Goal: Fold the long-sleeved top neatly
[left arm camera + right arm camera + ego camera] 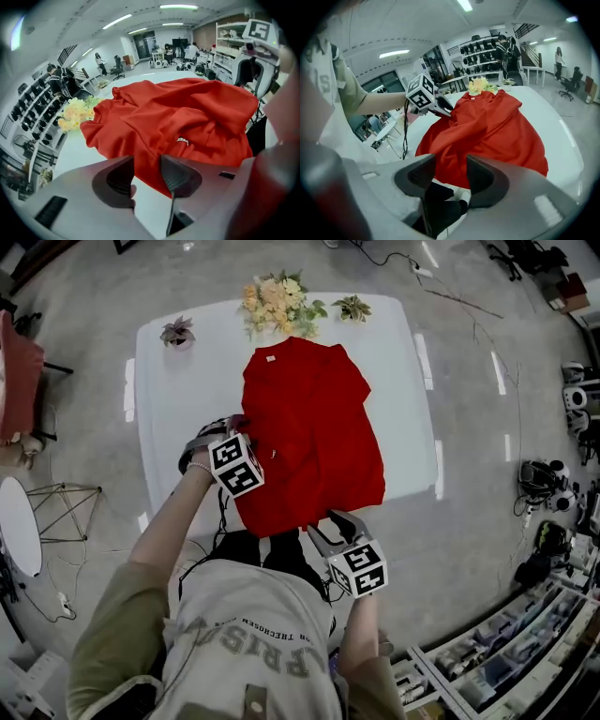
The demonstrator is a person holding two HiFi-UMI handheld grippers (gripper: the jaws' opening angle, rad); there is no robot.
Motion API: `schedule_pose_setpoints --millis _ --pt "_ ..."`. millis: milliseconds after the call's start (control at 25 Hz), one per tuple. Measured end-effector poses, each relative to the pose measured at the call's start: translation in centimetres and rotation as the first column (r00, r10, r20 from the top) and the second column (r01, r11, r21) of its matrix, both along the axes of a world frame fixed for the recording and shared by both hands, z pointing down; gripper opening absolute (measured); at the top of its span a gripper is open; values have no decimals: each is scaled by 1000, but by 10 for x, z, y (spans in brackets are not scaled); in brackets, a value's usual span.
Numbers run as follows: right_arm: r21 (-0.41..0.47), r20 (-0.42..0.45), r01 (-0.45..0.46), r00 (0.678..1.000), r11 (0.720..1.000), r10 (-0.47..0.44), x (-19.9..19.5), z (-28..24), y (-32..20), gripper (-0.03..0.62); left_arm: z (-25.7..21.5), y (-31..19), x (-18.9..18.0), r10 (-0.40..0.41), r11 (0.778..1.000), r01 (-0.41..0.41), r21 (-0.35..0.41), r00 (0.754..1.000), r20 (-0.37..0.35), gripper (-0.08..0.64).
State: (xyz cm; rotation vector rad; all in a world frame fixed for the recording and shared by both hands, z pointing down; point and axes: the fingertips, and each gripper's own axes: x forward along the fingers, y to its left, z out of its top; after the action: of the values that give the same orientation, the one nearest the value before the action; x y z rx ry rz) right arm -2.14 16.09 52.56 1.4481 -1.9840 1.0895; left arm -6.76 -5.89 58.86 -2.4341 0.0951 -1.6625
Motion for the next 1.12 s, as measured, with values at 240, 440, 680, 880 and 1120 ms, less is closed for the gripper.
schedule_pose_setpoints --millis 240,440,680,880,1120 --pt "-78 -94 -45 995 996 37 -5 12 -2 27 -18 -6 -13 -118 988 97 -118 975 -186 44" --pt "-60 -140 -123 984 991 113 21 -4 -15 17 -32 -35 -56 -252 965 221 -138 927 -278 44" --pt "-63 -208 -169 966 984 153 73 -26 -38 17 -18 -44 -88 -310 946 267 -187 912 -269 45" --pt "-235 -227 -134 971 963 80 104 21 -50 17 11 -35 -97 -342 932 304 -199 920 -194 48" --pt "-201 -141 -11 990 980 -18 109 22 -57 279 -13 -24 -121 -391 919 370 -140 902 -182 227"
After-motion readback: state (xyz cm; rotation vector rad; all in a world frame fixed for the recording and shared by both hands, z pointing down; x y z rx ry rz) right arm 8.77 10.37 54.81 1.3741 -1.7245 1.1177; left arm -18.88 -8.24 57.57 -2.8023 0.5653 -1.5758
